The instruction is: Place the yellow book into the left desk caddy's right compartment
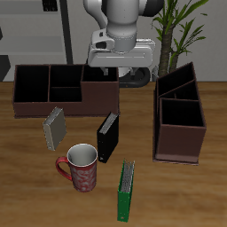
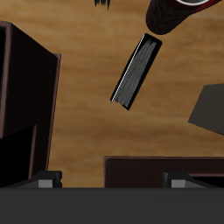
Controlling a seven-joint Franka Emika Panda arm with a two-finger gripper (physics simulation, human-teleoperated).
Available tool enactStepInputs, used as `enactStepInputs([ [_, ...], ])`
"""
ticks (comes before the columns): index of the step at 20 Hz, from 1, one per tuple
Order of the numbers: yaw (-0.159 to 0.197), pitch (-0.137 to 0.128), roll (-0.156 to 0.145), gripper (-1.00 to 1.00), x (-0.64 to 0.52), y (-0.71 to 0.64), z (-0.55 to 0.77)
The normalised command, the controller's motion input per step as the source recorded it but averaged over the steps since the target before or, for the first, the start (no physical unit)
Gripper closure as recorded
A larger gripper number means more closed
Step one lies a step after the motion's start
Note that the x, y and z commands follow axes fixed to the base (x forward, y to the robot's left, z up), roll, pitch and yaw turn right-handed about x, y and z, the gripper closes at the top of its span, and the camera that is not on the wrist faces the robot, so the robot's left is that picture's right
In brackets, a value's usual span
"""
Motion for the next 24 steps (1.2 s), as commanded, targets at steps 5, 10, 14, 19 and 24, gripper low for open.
enactStepInputs([
  [5, 0.005, -0.008, -0.008, -1.00, -0.02, -0.04, 0.02],
  [10, 0.027, -0.036, 0.011, -1.00, 0.01, -0.25, 0.04],
  [14, -0.014, -0.009, 0.011, -1.00, -0.03, -0.49, 0.04],
  [19, 0.021, -0.011, 0.018, -1.00, -0.04, -0.48, 0.03],
  [24, -0.064, -0.024, -0.034, -1.00, 0.01, -0.79, 0.00],
])
